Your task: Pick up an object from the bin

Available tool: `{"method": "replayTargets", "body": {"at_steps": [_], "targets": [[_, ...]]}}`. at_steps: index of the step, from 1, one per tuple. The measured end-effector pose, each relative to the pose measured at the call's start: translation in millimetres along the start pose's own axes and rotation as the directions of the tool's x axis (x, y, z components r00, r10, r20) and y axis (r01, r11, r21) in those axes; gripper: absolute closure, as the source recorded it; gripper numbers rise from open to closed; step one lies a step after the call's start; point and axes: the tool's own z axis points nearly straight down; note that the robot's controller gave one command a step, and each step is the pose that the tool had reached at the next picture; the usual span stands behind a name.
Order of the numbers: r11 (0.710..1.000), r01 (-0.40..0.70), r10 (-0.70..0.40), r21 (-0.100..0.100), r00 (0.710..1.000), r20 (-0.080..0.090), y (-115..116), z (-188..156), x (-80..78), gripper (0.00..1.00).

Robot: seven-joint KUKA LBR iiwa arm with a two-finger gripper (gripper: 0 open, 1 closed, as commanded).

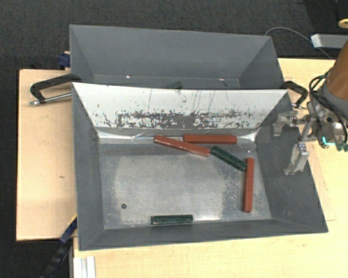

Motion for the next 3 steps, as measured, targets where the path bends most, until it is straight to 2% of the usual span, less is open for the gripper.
{"method": "replayTargets", "body": {"at_steps": [1,2,3], "targets": [[1.000,0.002,-0.002,0.001,1.000,0.008,0.7,-3.9,-1.6,0.00],[1.000,0.008,-0.008,0.003,1.000,0.013,3.8,50.4,-4.4,0.00],[1.000,-0.028,0.028,0.001,1.000,0.006,61.6,94.8,-3.4,0.00]]}}
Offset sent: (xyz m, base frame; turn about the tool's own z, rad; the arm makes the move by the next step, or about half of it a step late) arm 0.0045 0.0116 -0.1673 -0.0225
